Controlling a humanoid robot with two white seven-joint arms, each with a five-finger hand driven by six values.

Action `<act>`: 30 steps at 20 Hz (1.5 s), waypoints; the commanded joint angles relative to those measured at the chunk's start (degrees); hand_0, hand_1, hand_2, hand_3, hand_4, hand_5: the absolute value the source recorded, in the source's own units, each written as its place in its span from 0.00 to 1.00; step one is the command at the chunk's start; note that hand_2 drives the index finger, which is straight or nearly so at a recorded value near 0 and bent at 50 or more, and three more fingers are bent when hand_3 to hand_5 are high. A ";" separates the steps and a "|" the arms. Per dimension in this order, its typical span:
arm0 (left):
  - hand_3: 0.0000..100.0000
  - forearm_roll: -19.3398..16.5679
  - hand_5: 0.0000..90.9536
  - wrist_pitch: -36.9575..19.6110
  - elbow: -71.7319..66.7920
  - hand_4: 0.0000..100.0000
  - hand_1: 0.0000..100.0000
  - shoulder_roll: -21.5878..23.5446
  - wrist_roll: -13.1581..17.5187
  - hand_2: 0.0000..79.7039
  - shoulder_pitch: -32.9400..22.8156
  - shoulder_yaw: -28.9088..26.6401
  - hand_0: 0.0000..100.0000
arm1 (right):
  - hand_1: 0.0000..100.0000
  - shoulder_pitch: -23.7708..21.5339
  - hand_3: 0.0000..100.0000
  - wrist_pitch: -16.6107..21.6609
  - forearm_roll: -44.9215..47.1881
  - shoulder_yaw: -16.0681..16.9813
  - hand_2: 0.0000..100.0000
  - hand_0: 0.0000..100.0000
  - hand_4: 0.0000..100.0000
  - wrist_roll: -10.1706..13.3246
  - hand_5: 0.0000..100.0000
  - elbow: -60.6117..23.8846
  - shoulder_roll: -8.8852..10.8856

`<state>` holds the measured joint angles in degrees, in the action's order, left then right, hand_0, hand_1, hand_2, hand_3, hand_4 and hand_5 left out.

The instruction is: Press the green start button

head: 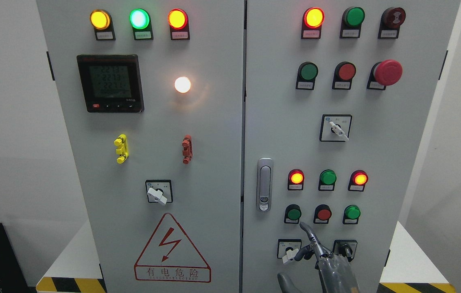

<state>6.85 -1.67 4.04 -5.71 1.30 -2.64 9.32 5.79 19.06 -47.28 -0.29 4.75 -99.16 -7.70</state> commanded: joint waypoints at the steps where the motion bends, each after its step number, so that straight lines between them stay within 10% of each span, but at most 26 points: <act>1: 0.00 0.00 0.00 0.00 0.00 0.00 0.56 0.00 0.02 0.00 0.00 0.00 0.12 | 0.14 -3.84 0.48 -0.07 7.63 -2.61 0.00 0.11 0.50 -0.27 0.49 -4.98 0.05; 12: 0.00 0.00 0.00 0.00 0.00 0.00 0.56 0.00 0.02 0.00 0.00 0.00 0.12 | 0.14 -12.64 0.11 -0.34 27.32 -6.48 0.00 0.05 0.09 -5.18 0.00 -10.70 0.32; 30: 0.00 0.00 0.00 0.00 0.00 0.00 0.56 0.00 0.02 0.00 0.00 -0.09 0.12 | 0.06 -13.08 0.00 -2.45 38.75 -7.53 0.00 0.00 0.00 -5.89 0.00 -10.44 0.32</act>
<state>6.85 -1.67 4.04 -5.71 1.30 -2.64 9.31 -7.10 16.84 -10.89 -6.61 -1.13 -108.71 -7.43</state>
